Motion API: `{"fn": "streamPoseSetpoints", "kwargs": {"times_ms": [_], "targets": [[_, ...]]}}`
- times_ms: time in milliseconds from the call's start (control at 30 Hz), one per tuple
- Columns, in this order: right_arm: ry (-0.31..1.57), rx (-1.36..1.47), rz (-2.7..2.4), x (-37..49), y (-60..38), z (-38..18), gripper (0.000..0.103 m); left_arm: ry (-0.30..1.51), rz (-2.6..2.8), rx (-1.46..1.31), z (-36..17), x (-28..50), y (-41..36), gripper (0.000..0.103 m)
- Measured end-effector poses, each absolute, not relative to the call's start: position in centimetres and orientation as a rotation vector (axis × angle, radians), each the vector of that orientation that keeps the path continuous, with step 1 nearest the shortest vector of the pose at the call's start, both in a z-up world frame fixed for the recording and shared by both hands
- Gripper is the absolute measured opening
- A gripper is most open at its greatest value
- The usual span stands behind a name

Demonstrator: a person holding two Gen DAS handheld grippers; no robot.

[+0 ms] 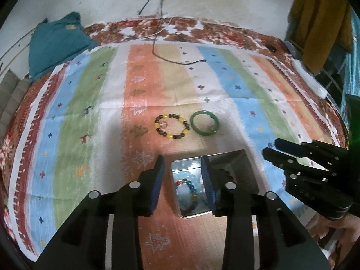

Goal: Organize jewelry
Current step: 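Open the left tool to drop the multicolour bracelet into the tin, then open the right tool to drop the red bead bracelet into the tin, then move the left tool to the yellow-black bead bracelet while the right tool approaches the green bangle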

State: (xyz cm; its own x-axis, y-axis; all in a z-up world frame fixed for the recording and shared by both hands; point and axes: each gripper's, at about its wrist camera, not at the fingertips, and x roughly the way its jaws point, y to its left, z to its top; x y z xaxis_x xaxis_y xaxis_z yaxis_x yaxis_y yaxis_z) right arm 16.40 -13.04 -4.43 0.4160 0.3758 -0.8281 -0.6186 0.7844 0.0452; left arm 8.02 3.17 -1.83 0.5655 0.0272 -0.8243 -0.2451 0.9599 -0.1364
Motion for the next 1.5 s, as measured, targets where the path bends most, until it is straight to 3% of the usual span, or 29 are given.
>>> {"fn": "streamPoseSetpoints", "kwargs": {"times_ms": [133,267,467,700,1500], "targets": [[0.956,-0.281,0.621,17.2,-12.9,-4.5,0.04,0.979,0.196,-0.269,-2.4,8.7,4.3,0.041],[0.959,-0.286,0.592,18.3,-12.5,-4.7,0.051,0.998,0.223,-0.267,-2.9,9.6,5.0,0.044],[0.985,-0.306,0.58,19.8,-11.9,-5.4,0.052,1.03,0.237,-0.205,-3.7,11.4,5.0,0.051],[0.992,-0.317,0.563,21.5,-11.2,-5.9,0.06,1.052,0.261,-0.177,-4.3,13.0,6.1,0.056],[1.046,-0.318,0.495,26.4,-9.4,-8.8,0.064,1.2,0.289,-0.125,-9.1,17.4,7.2,0.06]]}}
